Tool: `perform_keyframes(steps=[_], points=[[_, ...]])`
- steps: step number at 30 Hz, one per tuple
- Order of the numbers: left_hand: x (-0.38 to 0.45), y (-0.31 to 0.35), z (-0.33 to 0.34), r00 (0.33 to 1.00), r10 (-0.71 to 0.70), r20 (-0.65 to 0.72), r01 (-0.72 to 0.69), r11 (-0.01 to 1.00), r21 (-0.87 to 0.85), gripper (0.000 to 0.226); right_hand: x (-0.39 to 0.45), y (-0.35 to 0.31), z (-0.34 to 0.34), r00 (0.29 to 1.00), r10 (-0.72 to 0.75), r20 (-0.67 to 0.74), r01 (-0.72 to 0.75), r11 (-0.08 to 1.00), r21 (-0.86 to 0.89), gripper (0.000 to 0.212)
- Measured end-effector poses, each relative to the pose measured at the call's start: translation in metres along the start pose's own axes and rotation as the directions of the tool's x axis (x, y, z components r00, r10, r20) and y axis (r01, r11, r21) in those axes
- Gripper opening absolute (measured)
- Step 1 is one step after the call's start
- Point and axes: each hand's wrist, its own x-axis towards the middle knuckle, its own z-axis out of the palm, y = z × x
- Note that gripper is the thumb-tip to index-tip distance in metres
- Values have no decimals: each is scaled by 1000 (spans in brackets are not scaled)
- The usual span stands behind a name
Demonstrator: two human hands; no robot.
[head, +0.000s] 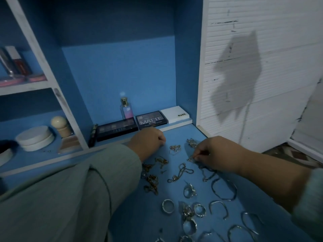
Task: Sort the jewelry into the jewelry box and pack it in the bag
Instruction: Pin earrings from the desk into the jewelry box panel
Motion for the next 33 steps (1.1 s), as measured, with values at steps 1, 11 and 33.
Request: perform_keyframes(steps=[1, 11, 33], points=[[1, 0, 1, 1000, 5, -10, -5, 1000, 9, 20, 1, 0, 0, 1000, -1, 2, 1, 1000, -4, 15], [-5, 1, -1, 999, 42, 30, -46, 989, 140, 16, -5, 0, 5, 998, -67, -7, 66, 996, -64, 18], [-39, -21, -13, 993, -96, 71, 83, 983, 165, 20, 19, -72, 28, 962, -253, 106, 260, 963, -63, 19]])
